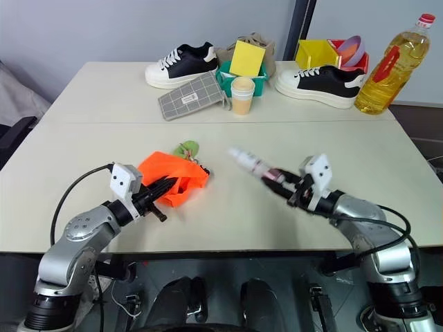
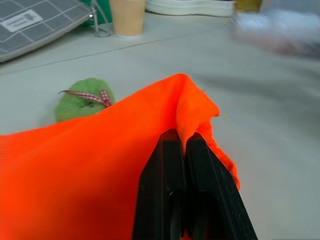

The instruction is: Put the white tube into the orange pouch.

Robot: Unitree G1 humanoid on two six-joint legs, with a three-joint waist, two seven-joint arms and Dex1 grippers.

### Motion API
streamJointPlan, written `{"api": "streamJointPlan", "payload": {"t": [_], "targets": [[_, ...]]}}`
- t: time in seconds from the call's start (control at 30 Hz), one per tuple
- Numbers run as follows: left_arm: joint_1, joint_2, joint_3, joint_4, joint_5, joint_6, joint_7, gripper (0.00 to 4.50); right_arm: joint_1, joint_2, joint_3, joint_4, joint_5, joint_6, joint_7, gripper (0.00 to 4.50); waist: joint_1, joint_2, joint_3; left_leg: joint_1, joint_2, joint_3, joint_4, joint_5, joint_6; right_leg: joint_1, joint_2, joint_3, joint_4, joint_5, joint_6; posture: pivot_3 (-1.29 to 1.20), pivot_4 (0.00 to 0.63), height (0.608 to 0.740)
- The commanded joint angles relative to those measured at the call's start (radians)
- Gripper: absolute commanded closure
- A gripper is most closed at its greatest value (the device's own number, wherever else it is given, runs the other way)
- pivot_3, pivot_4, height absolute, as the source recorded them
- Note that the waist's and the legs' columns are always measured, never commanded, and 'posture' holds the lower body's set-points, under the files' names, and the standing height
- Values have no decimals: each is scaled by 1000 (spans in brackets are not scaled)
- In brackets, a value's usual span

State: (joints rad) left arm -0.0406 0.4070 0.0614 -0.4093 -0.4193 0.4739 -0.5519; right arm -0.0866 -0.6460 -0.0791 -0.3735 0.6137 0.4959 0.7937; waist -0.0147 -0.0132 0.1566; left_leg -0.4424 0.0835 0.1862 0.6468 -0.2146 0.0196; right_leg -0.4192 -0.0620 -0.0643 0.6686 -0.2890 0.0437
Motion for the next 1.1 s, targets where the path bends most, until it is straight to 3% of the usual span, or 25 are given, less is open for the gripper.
{"api": "streamJointPlan", "payload": {"t": [0.03, 0.37, 0.7, 1.1], "targets": [[-4, 3, 21, -19, -26, -2, -4, 4500, -18, -10, 50, -93, 18, 34, 26, 3311, 0, 0, 0, 0, 0, 0, 0, 0, 0, 0, 0, 0, 0, 0, 0, 0, 150, 740], [4, 17, 29, -62, -79, 27, -12, 4500, -93, 104, 209, -53, -112, 19, -49, 3311, 0, 0, 0, -1, 0, 0, 0, -1, 1, -1, 0, 0, -2, 0, -1, 0, 150, 740], [4, 35, -3, -96, -100, 49, -28, 4500, -140, 162, 280, -13, -176, 8, -40, 3311, -1, 0, 0, -1, 0, 0, 0, -1, 0, -1, 0, 0, -2, 0, -1, 0, 150, 740], [0, 54, -79, -156, -104, 83, -49, 4500, -296, 285, 361, 140, -283, -15, -47, 3311, -3, 0, 0, -1, 0, 1, -1, -1, 0, -1, 0, 0, -2, 0, -1, 0, 150, 740]]}}
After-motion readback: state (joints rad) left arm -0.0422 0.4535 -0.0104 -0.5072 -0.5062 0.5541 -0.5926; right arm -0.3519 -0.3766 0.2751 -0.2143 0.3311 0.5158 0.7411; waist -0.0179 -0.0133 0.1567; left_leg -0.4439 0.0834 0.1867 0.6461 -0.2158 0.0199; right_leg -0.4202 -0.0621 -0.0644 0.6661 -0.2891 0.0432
